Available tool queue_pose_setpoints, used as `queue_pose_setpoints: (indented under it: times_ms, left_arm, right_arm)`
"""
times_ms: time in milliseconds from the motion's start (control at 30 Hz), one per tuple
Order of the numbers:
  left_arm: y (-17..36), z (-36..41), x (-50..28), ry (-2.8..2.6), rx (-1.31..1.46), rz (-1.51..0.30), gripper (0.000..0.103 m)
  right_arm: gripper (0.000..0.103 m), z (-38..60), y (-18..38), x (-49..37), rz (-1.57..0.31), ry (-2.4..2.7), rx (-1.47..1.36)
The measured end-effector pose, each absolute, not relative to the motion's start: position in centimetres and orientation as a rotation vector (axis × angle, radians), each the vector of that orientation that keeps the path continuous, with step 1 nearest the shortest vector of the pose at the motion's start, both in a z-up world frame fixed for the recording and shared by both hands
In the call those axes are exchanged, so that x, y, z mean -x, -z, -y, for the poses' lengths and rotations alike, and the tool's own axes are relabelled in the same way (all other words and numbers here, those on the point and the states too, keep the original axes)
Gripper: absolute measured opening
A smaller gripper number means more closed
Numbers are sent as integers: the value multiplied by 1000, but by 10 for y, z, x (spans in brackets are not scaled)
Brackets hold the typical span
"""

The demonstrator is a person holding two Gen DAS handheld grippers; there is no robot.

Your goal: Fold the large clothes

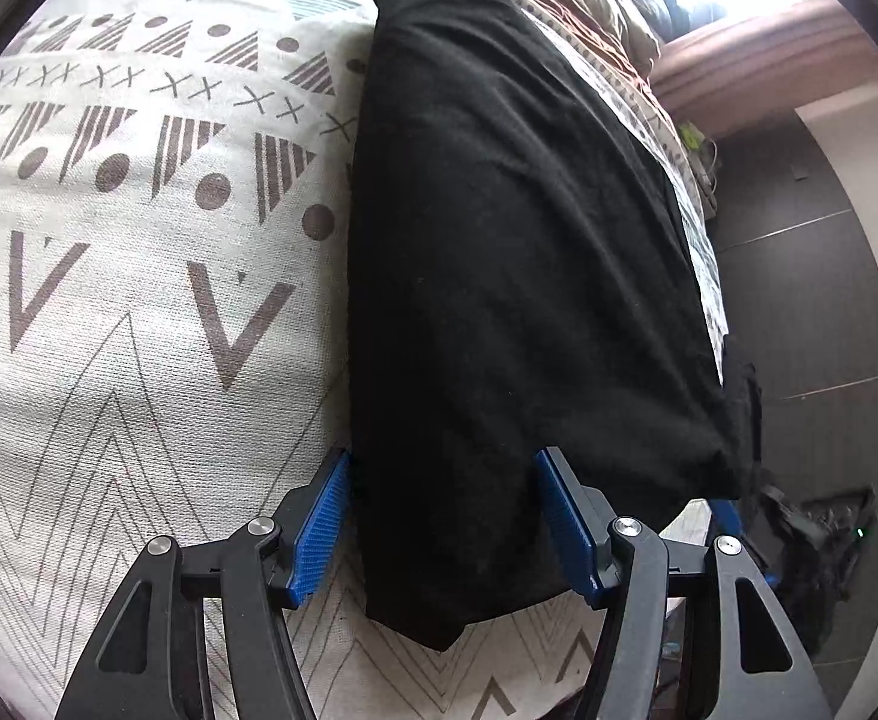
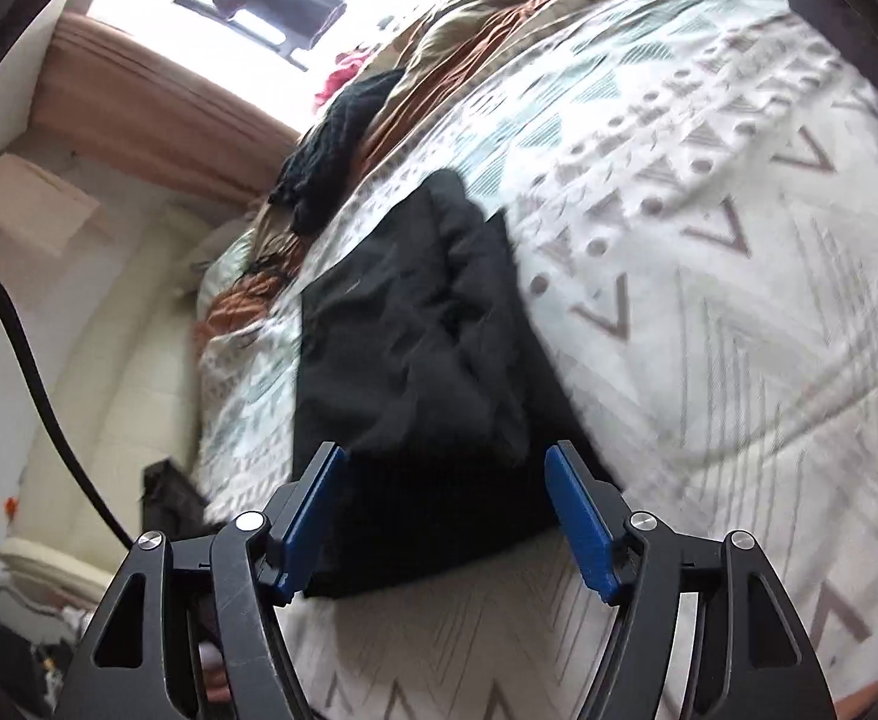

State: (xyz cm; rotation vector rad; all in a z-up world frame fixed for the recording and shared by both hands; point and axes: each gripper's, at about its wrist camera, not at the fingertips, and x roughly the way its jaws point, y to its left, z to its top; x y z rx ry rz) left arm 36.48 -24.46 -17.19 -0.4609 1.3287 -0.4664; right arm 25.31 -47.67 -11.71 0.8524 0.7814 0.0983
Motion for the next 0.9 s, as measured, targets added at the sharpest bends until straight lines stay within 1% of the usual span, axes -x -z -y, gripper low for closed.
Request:
queue_pose_setpoints:
  times_ms: [33,67,100,167,267,367,467,633,733,800,833,867,900]
  left_arm:
    - [170,245,-364,471,465,-1328,64]
    - [168,245,-362,471,465,-1329,64]
    - [167,246,-362,471,461,-1330,64]
    - [164,245,-366,468,455,-1322,64]
    - [162,243,-369,456,454,-1300,64]
    - [166,243,-375,457,470,-1311,64]
    - [167,246,-379,461,460,-1315,64]
    - [166,249,-396,458,467,-1304,64]
    - [166,252,-407,455,466,-1297,64]
    - [166,253,-416,453,464,-1289,64]
    - [166,253,-419,451,466,-1288,64]
    - [167,252,-424,450,470,-1286,64]
    - [167,252,-429,451,474,-1283,64]
  right_arm:
    - [35,482,121,-254,-784,-74,-861]
    - [15,488,129,-258,-798,-48,-889]
    - [14,492,136,-259,-818,-44,-918]
    - [10,494,147,-259,-832,-27,-944]
    - [7,486,148,-255,-824,-20,-901]
    - [6,488,160,-252,-844,6,-916]
    - [5,487,174,-250,-914,60,-913]
    - [4,478,163,-253,-964,92,-826]
    - [6,480,159,-255,-980,79,-823]
    - [9,483,157,-255,-991,61,-827]
    - [16,486,155,-256,-993,53,-848]
    - [28,487,153,-255,-995,50,-856]
    - [37,489,150,-258,-995,49,-855]
